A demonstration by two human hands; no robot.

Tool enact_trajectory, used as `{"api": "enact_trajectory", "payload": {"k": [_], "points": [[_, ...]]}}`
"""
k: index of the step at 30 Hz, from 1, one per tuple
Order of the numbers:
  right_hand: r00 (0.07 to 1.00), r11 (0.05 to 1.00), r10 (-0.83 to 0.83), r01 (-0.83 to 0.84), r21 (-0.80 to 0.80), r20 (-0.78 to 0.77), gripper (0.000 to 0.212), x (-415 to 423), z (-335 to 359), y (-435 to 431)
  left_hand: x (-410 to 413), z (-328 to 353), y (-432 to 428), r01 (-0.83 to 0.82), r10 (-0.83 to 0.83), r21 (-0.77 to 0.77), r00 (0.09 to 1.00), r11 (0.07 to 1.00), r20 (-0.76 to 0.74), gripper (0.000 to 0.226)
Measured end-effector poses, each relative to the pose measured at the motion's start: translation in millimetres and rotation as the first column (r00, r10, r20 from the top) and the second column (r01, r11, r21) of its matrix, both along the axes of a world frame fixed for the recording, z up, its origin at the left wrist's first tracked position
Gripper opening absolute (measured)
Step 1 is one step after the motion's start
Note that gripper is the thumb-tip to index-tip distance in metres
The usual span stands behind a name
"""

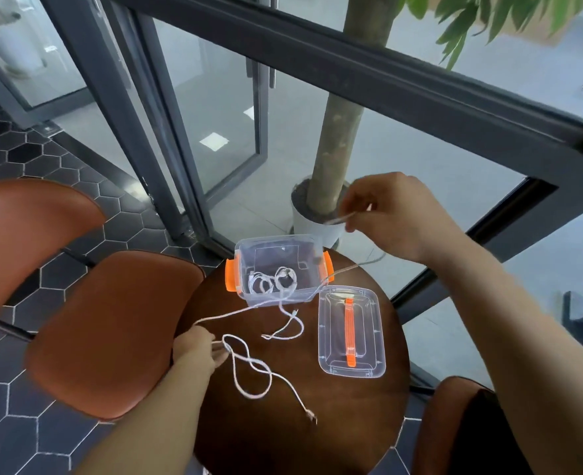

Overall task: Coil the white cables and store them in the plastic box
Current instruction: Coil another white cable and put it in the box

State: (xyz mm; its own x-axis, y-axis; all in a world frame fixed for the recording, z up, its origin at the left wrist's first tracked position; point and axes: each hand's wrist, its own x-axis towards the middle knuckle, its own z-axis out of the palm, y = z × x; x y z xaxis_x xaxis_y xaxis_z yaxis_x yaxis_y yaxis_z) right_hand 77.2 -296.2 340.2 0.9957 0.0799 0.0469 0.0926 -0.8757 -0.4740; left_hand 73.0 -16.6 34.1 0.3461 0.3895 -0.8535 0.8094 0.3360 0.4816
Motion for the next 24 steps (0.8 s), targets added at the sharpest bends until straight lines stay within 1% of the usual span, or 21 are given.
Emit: {"api": "enact_trajectory", "payload": {"k": [1, 2, 4, 5, 7, 10, 13, 14, 16, 18, 19, 20, 22, 23, 24], "points": [[1.000, 0.996, -0.015, 0.013, -0.092, -0.017, 0.019, -3.2, -0.3, -6.4, 0.3, 2.6, 3.4, -0.112, 0.114, -0.083, 0.993, 0.990, 0.014, 0.024], [0.998, 0.989, -0.041, 0.033, -0.145, -0.050, 0.020, -6.4, -2.2, -12.8, 0.6, 5.8, 6.7, -0.179, 0.183, -0.137, 0.983, 0.974, 0.018, 0.025], [0.987, 0.971, -0.106, 0.076, -0.227, -0.123, 0.021, -13.3, -10.3, -26.1, 1.0, 12.1, 10.2, -0.267, 0.275, -0.205, 0.962, 0.942, 0.008, 0.028], [0.981, 0.965, -0.135, 0.098, -0.244, -0.142, 0.020, -15.9, -14.9, -33.5, 1.0, 14.3, 10.4, -0.301, 0.310, -0.225, 0.951, 0.927, 0.001, 0.030], [0.971, 0.963, -0.201, 0.173, -0.206, -0.128, 0.021, -20.2, -21.7, -48.9, -0.4, 18.4, 8.6, -0.320, 0.332, -0.236, 0.943, 0.917, 0.009, 0.032], [0.939, 0.940, -0.337, 0.330, -0.089, -0.072, 0.022, -27.2, -23.0, -74.3, -4.2, 24.5, 7.7, -0.361, 0.377, -0.273, 0.926, 0.892, 0.005, 0.033], [0.886, 0.887, -0.457, 0.460, 0.033, -0.075, 0.021, -38.3, -19.4, -98.6, -4.5, 23.8, 18.4, -0.452, 0.480, -0.312, 0.877, 0.836, 0.017, 0.027], [0.868, 0.864, -0.493, 0.496, 0.081, -0.055, 0.021, -41.0, -18.7, -104.3, -4.7, 21.9, 21.3, -0.449, 0.480, -0.299, 0.877, 0.842, 0.035, 0.023], [0.872, 0.860, -0.488, 0.488, 0.149, -0.040, 0.018, -41.0, -22.5, -104.0, -6.8, 12.1, 20.7, -0.361, 0.386, -0.232, 0.919, 0.903, 0.074, 0.017], [0.920, 0.886, -0.371, 0.392, 0.247, -0.129, 0.016, -35.9, -33.0, -86.1, -10.0, 4.0, 9.2, -0.258, 0.270, -0.148, 0.961, 0.955, 0.066, 0.028], [0.936, 0.891, -0.304, 0.346, 0.295, -0.177, 0.015, -33.7, -41.1, -74.0, -11.5, 2.9, 0.8, -0.192, 0.200, -0.100, 0.977, 0.976, 0.071, 0.029], [0.948, 0.900, -0.253, 0.304, 0.313, -0.195, 0.015, -31.8, -50.5, -63.0, -12.5, 2.2, -8.7, -0.104, 0.109, -0.056, 0.991, 0.993, 0.077, 0.024], [0.966, 0.931, -0.190, 0.233, 0.280, -0.172, 0.015, -27.4, -71.2, -44.4, -15.6, 4.1, -26.1, 0.100, -0.103, 0.039, 0.992, 0.994, 0.079, 0.013], [0.973, 0.947, -0.168, 0.205, 0.248, -0.160, 0.013, -26.4, -79.3, -36.9, -18.1, 4.9, -33.3, 0.200, -0.209, 0.110, 0.975, 0.974, 0.076, 0.012], [0.976, 0.958, -0.151, 0.183, 0.221, -0.156, 0.013, -26.6, -85.2, -30.8, -21.7, 5.1, -38.0, 0.299, -0.317, 0.197, 0.946, 0.934, 0.063, 0.015]]}}
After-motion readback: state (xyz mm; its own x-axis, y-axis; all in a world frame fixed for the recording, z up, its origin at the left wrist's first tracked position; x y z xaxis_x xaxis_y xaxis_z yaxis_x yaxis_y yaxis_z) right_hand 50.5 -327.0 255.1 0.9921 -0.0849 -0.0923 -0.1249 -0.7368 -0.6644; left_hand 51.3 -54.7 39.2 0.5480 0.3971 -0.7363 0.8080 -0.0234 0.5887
